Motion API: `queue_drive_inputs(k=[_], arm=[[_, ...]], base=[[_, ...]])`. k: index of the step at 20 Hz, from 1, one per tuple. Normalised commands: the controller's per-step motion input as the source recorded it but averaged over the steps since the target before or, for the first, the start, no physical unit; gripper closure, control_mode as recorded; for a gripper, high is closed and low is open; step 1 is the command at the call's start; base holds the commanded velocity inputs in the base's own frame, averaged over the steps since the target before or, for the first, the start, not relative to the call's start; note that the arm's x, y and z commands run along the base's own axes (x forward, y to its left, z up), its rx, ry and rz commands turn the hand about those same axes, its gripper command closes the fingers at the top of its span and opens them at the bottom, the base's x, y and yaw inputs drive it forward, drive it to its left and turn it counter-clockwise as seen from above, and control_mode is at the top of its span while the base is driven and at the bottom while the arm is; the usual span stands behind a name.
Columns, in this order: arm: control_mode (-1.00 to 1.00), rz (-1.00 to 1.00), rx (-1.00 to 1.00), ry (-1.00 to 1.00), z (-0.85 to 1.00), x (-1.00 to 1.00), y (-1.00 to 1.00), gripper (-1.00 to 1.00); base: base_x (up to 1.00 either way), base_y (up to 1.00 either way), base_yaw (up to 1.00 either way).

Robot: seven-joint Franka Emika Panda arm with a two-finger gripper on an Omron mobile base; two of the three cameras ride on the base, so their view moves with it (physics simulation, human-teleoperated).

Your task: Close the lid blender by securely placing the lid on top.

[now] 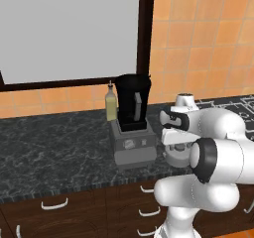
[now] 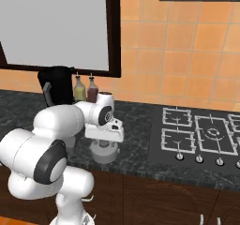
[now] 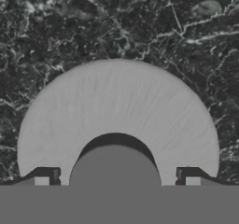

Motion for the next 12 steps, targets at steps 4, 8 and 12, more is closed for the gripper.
queue_drive_inputs(k=[4, 8, 12], arm=[[-1.00, 0.00, 0.00, 0.00, -0.07, 0.00, 0.00, 1.00], [-1.00, 0.00, 0.00, 0.00, 0.00, 0.00, 0.00, 1.00], [-1.00, 0.00, 0.01, 0.00, 0.02, 0.00, -0.02, 1.00]], base=[[0.00, 0.00, 0.00], [0.00, 0.00, 0.00], [0.00, 0.00, 0.00]])
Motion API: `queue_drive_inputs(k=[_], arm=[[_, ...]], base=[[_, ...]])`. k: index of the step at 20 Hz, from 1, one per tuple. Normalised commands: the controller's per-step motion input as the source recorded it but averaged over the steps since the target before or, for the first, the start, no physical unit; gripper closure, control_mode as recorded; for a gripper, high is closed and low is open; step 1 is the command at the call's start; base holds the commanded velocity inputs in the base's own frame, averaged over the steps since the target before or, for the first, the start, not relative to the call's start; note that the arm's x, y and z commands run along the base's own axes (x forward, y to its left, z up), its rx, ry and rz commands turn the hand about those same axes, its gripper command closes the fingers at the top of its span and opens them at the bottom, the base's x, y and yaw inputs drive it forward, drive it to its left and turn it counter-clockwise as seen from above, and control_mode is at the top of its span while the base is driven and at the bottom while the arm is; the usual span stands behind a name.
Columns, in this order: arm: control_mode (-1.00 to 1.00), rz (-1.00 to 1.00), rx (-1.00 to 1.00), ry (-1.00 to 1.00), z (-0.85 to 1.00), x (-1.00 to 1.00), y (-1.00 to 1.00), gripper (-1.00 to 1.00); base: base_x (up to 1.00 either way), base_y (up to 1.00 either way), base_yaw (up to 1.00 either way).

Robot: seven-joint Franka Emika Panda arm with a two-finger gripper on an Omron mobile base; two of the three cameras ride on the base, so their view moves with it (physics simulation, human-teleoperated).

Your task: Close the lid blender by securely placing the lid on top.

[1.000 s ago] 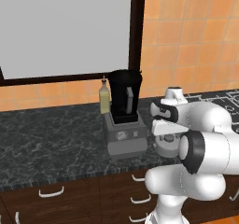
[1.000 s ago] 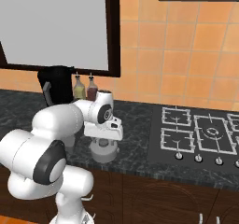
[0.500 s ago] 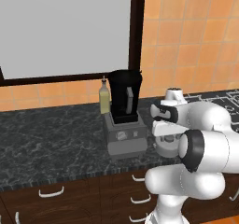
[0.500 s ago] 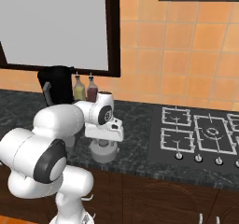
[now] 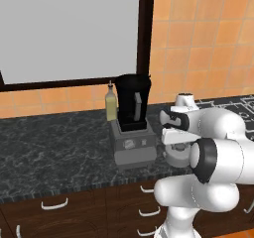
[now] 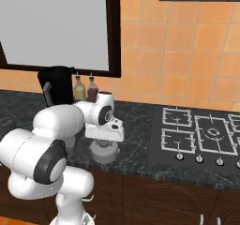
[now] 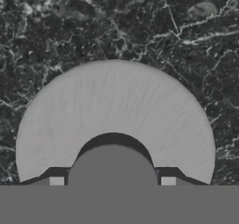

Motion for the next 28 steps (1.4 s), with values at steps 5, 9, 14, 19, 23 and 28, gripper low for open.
queue_drive_inputs(k=[5, 9, 14, 19, 23, 28], arm=[[-1.00, -0.02, 0.13, -0.01, 0.63, 0.00, -0.07, 1.00], [-1.00, -0.14, 0.17, -0.05, 1.00, 0.00, -0.06, 1.00], [-1.00, -0.23, 0.16, -0.13, 1.00, 0.00, 0.00, 1.00], [-1.00, -0.28, 0.00, -0.20, 1.00, 0.14, -0.02, 1.00], [-1.00, -0.29, 0.00, -0.30, 1.00, 0.32, 0.00, 1.00], [-1.00, -0.28, 0.00, -0.26, 1.00, 0.25, 0.00, 1.00]], base=[[0.00, 0.00, 0.00], [0.00, 0.00, 0.00], [0.00, 0.00, 0.00], [0.00, 0.00, 0.00], [0.00, 0.00, 0.00], [0.00, 0.00, 0.00]])
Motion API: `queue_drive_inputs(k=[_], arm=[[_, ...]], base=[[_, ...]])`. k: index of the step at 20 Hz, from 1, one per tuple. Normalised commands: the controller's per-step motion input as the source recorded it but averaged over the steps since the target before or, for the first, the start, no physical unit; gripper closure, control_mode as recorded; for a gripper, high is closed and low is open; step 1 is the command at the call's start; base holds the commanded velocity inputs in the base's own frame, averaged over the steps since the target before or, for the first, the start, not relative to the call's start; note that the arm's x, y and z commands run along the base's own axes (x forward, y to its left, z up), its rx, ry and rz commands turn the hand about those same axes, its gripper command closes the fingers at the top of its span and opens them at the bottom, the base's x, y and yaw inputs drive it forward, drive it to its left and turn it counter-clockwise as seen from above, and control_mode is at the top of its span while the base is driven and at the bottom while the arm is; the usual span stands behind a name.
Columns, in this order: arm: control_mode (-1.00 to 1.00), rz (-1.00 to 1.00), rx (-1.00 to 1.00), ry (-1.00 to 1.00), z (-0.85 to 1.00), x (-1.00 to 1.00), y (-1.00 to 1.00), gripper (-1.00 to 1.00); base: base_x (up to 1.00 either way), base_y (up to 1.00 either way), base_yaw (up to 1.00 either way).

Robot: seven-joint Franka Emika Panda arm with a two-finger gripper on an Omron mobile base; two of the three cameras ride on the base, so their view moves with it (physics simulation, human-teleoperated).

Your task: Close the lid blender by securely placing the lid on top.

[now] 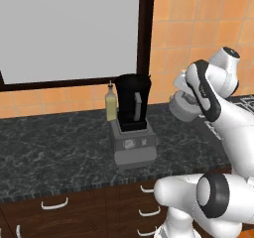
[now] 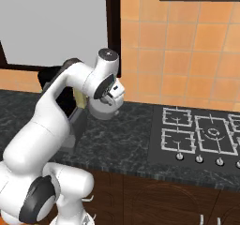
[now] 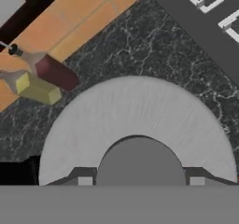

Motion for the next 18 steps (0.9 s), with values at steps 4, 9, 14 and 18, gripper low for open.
queue_drive_inputs(k=[4, 9, 14, 18], arm=[[-1.00, -0.21, 0.00, -0.21, 1.00, 0.26, 0.00, 1.00], [-1.00, -0.11, 0.00, -0.18, 1.00, 0.36, 0.00, 1.00], [-1.00, 0.00, 0.00, -0.07, 1.00, 0.20, 0.39, 1.00], [-1.00, 0.11, -0.06, 0.00, 1.00, -0.02, 0.49, 1.00]], base=[[0.00, 0.00, 0.00], [0.00, 0.00, 0.00], [0.00, 0.00, 0.00], [0.00, 0.00, 0.00]])
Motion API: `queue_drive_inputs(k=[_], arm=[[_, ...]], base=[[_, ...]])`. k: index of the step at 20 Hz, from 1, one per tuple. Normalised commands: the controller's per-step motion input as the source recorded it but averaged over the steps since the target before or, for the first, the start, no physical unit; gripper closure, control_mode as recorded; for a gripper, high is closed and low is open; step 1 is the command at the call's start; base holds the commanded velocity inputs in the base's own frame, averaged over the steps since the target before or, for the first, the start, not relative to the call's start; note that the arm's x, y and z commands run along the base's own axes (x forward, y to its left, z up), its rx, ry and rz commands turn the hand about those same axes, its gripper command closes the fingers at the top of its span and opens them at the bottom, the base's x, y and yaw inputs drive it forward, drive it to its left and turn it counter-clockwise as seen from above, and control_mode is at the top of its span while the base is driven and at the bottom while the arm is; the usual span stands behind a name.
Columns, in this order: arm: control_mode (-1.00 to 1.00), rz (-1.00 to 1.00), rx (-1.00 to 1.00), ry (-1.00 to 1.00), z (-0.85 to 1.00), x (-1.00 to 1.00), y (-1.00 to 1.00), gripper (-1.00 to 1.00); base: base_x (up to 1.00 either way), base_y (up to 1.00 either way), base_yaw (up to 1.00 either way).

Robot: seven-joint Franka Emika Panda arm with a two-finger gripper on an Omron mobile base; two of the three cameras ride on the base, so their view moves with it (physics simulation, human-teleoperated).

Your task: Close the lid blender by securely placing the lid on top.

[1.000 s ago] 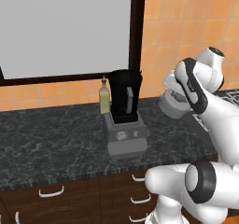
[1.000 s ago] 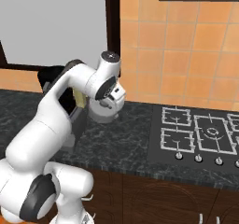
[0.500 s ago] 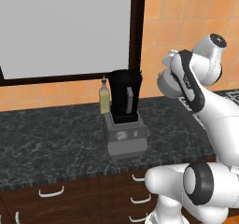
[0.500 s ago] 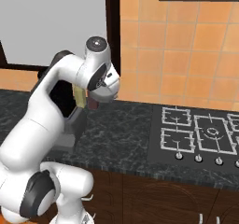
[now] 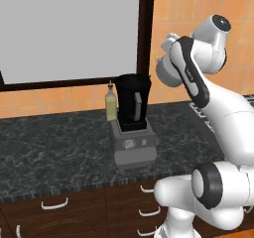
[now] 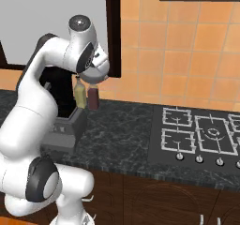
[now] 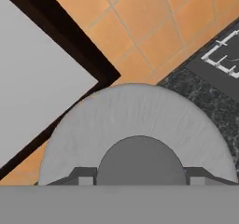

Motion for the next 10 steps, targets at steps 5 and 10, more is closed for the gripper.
queue_drive_inputs(k=[5, 10], arm=[[-1.00, 0.09, -0.06, 0.00, 1.00, -0.02, 0.41, 1.00], [-1.00, 0.01, -0.01, -0.02, 0.61, -0.22, 0.39, 1.00]], base=[[0.00, 0.00, 0.00], [0.00, 0.00, 0.00]])
